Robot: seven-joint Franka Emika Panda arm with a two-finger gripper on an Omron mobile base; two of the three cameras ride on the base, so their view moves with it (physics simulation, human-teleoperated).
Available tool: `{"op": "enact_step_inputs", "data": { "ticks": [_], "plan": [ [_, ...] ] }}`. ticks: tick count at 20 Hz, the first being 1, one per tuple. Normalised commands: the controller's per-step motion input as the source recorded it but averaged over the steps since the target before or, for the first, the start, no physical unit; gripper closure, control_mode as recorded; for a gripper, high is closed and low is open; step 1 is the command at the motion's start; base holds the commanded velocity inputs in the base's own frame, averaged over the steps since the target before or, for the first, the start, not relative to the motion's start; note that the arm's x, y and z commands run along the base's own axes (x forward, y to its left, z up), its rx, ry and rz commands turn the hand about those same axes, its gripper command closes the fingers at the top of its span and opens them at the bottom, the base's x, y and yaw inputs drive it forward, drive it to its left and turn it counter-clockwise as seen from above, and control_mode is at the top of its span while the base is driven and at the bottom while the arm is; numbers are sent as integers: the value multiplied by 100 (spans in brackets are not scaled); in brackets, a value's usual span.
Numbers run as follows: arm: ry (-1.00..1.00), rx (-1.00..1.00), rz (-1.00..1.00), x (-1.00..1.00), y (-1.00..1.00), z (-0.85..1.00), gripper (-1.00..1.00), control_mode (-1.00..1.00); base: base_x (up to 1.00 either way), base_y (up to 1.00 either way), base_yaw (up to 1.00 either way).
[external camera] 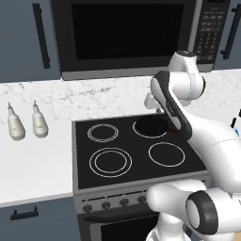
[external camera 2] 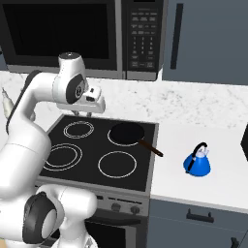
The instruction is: Pick the kettle from the counter and place it on a stove burner. Then turn the burner on.
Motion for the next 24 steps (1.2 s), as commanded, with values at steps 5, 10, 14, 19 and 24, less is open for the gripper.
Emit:
{"op": "enact_step_inputs", "data": {
  "ticks": [5,10,14,19,24],
  "plan": [
    [0,0,0,0,0,-1,-100,-100,0,0,0],
    [0,0,0,0,0,0,-100,-100,0,0,0],
    [-33,-12,0,-59,-20,-6,-100,-100,0,0,0],
    [-66,-10,-8,-100,-82,1,-100,-100,0,0,0],
    [-46,-1,-19,-98,-99,25,-100,-100,0,0,0]
  ]
}}
